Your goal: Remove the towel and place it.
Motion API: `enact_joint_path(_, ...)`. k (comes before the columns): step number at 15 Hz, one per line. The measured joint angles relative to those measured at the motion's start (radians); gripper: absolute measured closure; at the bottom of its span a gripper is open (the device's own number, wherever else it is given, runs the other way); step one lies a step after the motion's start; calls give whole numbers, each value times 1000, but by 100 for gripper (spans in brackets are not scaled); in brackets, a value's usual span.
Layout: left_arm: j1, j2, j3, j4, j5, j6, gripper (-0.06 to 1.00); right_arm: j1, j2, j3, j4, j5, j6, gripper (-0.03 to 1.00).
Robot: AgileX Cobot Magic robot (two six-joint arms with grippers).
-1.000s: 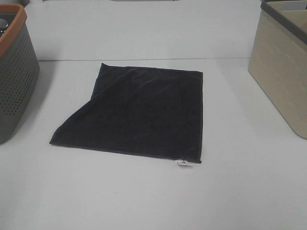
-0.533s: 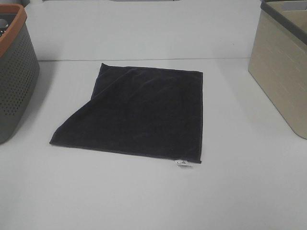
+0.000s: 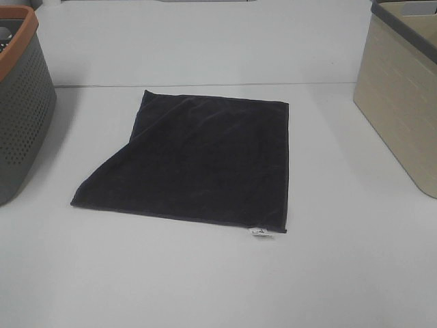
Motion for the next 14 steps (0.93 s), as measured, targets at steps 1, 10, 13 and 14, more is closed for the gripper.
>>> enact_joint_path(1, -6, 0, 0, 13, -3, 4, 18, 0, 0, 0, 0, 0, 0, 27)
enact_joint_path(10, -8, 0, 8, 28, -10, -38, 18, 0, 0, 0, 23, 0, 10, 27)
enact_joint_path(13, -8, 0, 8, 28, -10, -38, 18, 0, 0, 0, 25, 0, 11, 27)
enact_joint_path(14, -8, 0, 8, 28, -10, -38, 18, 0, 0, 0, 25, 0, 11, 27)
